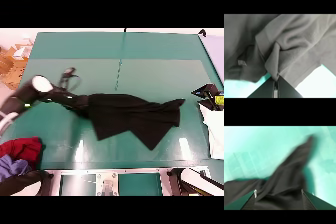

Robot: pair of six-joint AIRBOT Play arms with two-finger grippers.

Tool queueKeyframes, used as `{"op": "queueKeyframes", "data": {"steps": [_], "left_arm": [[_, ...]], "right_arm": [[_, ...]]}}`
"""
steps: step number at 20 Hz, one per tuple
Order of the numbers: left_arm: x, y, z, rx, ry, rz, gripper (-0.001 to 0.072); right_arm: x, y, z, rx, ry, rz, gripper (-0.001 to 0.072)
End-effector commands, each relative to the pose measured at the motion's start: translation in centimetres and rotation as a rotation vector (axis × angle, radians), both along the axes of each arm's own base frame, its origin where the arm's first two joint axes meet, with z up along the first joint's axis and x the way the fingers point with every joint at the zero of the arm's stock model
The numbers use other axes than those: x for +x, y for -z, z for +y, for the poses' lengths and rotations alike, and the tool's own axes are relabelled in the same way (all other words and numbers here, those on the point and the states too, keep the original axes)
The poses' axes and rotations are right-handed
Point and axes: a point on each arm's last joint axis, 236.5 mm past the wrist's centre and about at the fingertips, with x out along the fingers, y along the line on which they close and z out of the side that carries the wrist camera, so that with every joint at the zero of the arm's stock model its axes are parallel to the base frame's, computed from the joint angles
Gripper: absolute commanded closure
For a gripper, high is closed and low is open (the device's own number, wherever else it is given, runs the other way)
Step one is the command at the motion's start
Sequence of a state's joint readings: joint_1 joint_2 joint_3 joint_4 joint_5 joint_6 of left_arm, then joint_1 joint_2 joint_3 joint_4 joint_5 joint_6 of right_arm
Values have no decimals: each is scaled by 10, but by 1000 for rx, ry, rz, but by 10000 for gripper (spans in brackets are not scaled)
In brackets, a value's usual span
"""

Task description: Fold the shirts.

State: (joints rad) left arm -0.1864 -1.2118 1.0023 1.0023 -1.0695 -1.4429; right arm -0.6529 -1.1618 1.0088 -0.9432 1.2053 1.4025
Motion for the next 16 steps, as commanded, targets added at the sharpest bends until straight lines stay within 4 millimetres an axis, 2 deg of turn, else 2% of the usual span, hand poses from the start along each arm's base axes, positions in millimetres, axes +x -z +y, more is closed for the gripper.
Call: {"op": "queueKeyframes", "data": {"steps": [1,4,7,10,16], "left_arm": [[1,-13,73,73,-108,-1,681],[9,-13,90,84,-127,-26,680],[12,-13,95,90,-133,-40,681],[17,-14,97,91,-145,-60,681],[19,-15,97,90,-150,-67,681]], "right_arm": [[-12,13,11,40,-20,49,71],[-27,34,24,88,-26,107,71],[-35,68,41,125,0,140,70],[-10,90,60,123,-5,108,71],[62,126,108,197,-103,111,71]]}}
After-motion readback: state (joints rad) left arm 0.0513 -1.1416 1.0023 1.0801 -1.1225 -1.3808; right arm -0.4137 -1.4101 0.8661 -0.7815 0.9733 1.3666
